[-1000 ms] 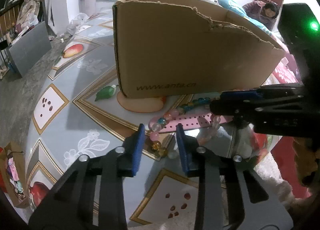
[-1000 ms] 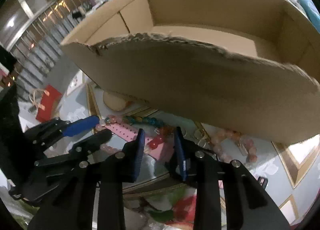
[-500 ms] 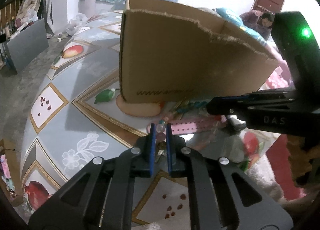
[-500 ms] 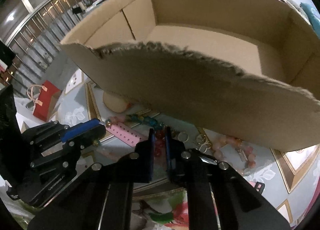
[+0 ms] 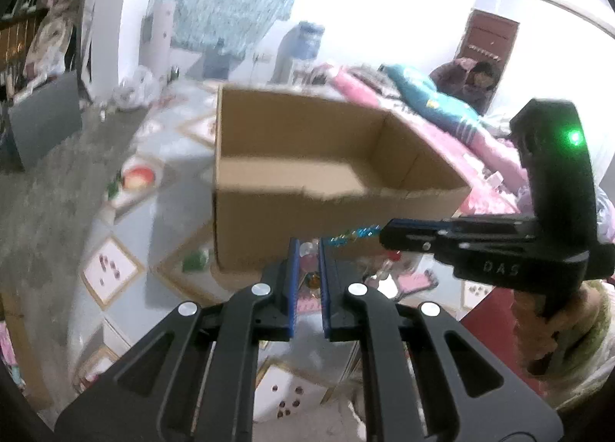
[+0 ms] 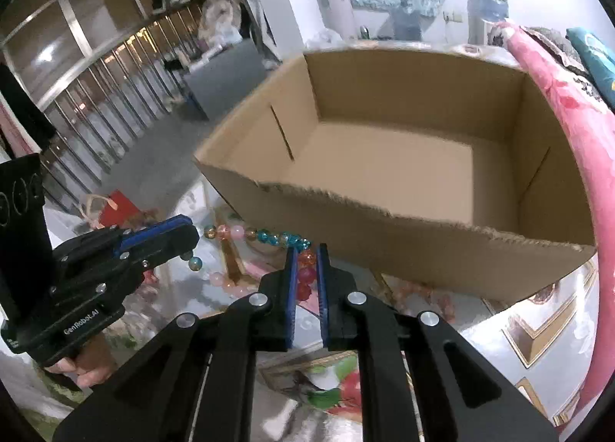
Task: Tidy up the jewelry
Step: 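Carry the bead bracelet over the box and open both grippers, then move both grippers out of the box toward the pink watch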
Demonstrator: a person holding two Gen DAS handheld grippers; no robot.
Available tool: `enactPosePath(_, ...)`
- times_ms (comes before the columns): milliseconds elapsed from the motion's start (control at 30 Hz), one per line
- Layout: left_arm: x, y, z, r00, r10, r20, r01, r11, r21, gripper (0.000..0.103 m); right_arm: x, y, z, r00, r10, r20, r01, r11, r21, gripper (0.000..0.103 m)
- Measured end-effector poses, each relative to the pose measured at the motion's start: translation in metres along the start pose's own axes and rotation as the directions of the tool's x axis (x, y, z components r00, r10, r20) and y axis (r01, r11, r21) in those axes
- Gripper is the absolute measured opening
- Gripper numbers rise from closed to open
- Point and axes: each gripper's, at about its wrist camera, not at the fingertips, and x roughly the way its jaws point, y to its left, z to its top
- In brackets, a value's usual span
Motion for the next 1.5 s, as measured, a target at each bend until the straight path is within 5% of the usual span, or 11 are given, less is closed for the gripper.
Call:
enactPosePath(300, 0.011, -0.015, 0.069, 1.000, 0.009, 0.019, -0.010, 0.997, 0.074, 0.009, -0.013, -0.014, 0.061, 0.991, 0.034, 0.128, -0.032, 0.999, -0.015, 0.010)
enactPosePath(600, 0.088, -0.007, 0.124, 0.992, 0.108, -0.069, -0.099, 0.989, 0.113, 0.009, 0.042, -0.059, 0.125, 0.999, 0.004, 0.036, -0.006, 0.999, 0.049, 0.010)
enactPosePath(933, 0.160, 0.004, 0.142, 0.942, 0.291, -0.169, -0.261, 0.948, 0.181, 0.009, 0.103, -0.092, 0.159, 0.996, -0.067, -0.057, 0.072, 0.992, 0.106, 0.012)
enactPosePath(1333, 0.125, -0.011, 0.141, 0.936, 0.349, -0.039, -0.337, 0.925, 0.177, 0.054, 0.058, -0.096, 0.148, 0.989, -0.095, 0.114, 0.084, 0.991, 0.104, 0.042)
enactPosePath(1500, 0.087, -0.020, 0.132, 0.933, 0.358, 0.027, -0.358, 0.922, 0.149, 0.075, 0.022, -0.073, 0.140, 0.971, -0.123, 0.207, 0.118, 0.992, 0.035, 0.068)
